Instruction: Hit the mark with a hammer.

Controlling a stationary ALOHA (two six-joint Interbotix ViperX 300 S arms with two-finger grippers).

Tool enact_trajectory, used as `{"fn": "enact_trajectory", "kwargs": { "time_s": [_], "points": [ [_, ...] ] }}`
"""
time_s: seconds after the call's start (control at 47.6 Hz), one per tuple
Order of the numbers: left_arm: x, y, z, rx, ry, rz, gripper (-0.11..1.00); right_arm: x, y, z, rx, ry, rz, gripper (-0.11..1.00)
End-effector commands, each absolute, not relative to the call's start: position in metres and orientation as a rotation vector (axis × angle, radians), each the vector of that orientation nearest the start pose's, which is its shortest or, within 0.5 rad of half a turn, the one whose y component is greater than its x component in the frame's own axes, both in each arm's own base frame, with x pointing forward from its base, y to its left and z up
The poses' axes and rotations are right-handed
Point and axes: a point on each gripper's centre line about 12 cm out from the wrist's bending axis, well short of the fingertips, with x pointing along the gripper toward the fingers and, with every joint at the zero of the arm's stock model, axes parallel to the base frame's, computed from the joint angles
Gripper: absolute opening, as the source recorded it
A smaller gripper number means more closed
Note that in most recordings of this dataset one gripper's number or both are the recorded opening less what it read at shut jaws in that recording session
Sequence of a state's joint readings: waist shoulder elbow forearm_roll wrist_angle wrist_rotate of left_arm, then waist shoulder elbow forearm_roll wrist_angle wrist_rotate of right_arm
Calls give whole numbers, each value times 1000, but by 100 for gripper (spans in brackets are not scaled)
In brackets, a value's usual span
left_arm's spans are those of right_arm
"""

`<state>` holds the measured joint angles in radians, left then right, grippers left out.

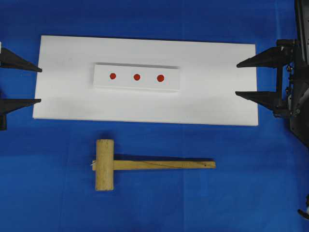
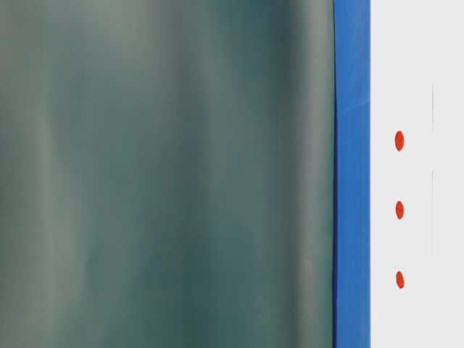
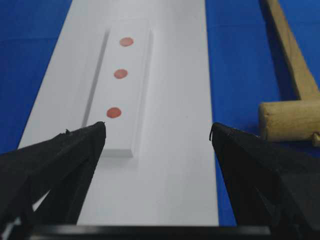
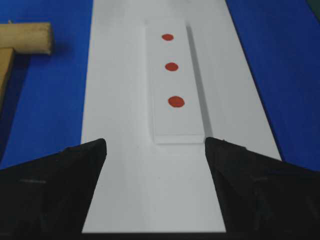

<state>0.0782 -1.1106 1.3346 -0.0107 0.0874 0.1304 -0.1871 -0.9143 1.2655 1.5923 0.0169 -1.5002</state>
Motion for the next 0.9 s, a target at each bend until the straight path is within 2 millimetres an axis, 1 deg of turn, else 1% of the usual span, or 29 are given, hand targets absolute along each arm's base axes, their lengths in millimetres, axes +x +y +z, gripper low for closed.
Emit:
{"fn": "enact_trajectory", "kwargs": {
  "time_s": [0.0,0.883],
  "points": [
    [164,13,215,103,305,62,84,190,-34,217,121,336,-187,67],
    [164,13,215,104,305,61,84,190,-36,216,111,338,-197,67]
  ]
}}
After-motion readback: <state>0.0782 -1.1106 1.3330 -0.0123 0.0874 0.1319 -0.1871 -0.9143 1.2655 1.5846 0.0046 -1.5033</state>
